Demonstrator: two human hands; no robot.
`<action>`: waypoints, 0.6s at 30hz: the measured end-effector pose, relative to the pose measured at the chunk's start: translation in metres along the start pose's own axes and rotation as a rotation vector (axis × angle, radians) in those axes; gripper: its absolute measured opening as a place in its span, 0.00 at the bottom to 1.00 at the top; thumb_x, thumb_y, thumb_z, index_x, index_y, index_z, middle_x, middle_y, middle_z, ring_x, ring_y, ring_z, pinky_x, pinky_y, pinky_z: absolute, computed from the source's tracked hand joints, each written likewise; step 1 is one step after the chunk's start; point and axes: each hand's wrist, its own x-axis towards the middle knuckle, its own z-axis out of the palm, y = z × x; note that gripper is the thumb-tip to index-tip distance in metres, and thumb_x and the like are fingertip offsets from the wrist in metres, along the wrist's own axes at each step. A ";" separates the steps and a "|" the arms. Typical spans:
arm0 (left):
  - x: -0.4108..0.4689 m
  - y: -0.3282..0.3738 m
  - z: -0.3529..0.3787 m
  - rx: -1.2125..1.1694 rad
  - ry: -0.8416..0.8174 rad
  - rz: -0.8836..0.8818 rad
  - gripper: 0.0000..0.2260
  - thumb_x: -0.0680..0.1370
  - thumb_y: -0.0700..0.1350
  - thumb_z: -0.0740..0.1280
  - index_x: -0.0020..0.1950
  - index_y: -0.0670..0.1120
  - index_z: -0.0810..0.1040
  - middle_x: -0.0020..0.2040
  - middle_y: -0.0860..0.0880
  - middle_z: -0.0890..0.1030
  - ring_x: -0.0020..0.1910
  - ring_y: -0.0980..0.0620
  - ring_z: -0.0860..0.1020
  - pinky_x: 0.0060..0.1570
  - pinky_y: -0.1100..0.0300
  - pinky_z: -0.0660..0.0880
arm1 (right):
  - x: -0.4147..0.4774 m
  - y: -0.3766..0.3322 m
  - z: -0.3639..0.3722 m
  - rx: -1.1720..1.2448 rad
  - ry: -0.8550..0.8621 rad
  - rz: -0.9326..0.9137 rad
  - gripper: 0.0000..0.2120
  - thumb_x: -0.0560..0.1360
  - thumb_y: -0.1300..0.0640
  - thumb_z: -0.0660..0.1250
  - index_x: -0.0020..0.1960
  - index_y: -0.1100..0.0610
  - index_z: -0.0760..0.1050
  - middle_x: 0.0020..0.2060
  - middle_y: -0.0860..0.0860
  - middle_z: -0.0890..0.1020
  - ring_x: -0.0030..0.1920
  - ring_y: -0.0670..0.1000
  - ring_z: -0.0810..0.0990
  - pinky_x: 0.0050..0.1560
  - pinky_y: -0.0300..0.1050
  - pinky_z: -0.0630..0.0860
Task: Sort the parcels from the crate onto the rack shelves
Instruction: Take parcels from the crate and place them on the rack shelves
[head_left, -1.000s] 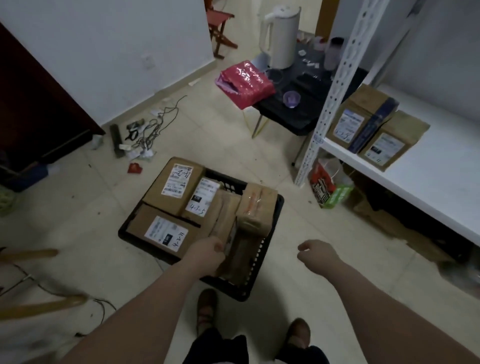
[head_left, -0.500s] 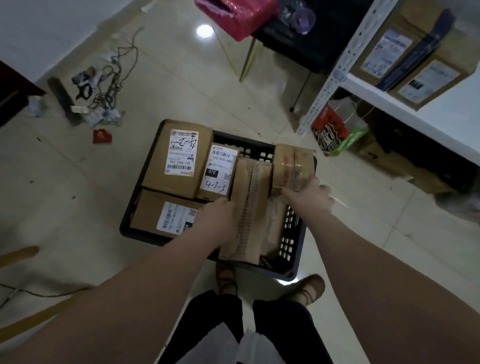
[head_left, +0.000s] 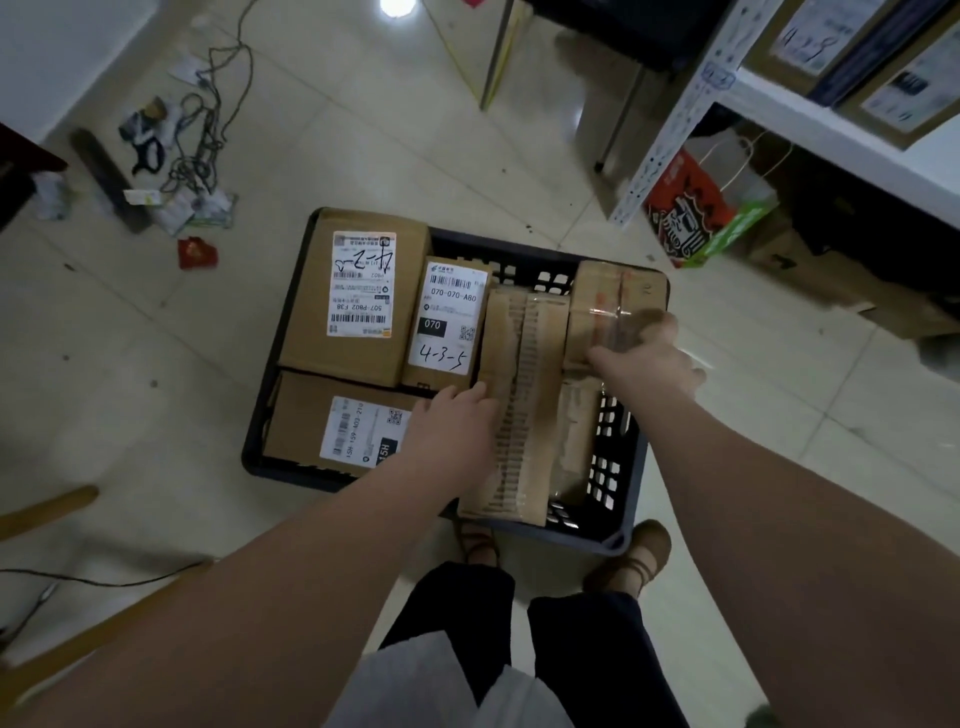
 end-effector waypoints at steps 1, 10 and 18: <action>-0.001 0.002 -0.001 0.001 -0.005 -0.003 0.23 0.78 0.45 0.62 0.73 0.51 0.64 0.78 0.51 0.55 0.74 0.46 0.57 0.71 0.45 0.57 | -0.001 0.002 -0.001 -0.002 -0.018 -0.007 0.45 0.68 0.42 0.69 0.77 0.53 0.49 0.64 0.63 0.70 0.63 0.64 0.66 0.60 0.55 0.66; 0.003 0.015 -0.007 0.020 0.010 -0.038 0.20 0.74 0.44 0.65 0.66 0.50 0.69 0.69 0.48 0.68 0.65 0.48 0.68 0.61 0.50 0.68 | 0.004 -0.015 0.014 -0.035 -0.094 -0.007 0.58 0.66 0.37 0.72 0.79 0.52 0.36 0.74 0.64 0.52 0.72 0.65 0.57 0.66 0.63 0.65; 0.006 0.023 0.000 0.063 0.076 -0.061 0.15 0.73 0.43 0.67 0.58 0.48 0.70 0.57 0.49 0.73 0.53 0.48 0.74 0.45 0.55 0.69 | 0.010 -0.017 0.016 0.021 -0.111 -0.001 0.57 0.66 0.43 0.73 0.79 0.53 0.35 0.75 0.63 0.48 0.74 0.65 0.52 0.66 0.62 0.66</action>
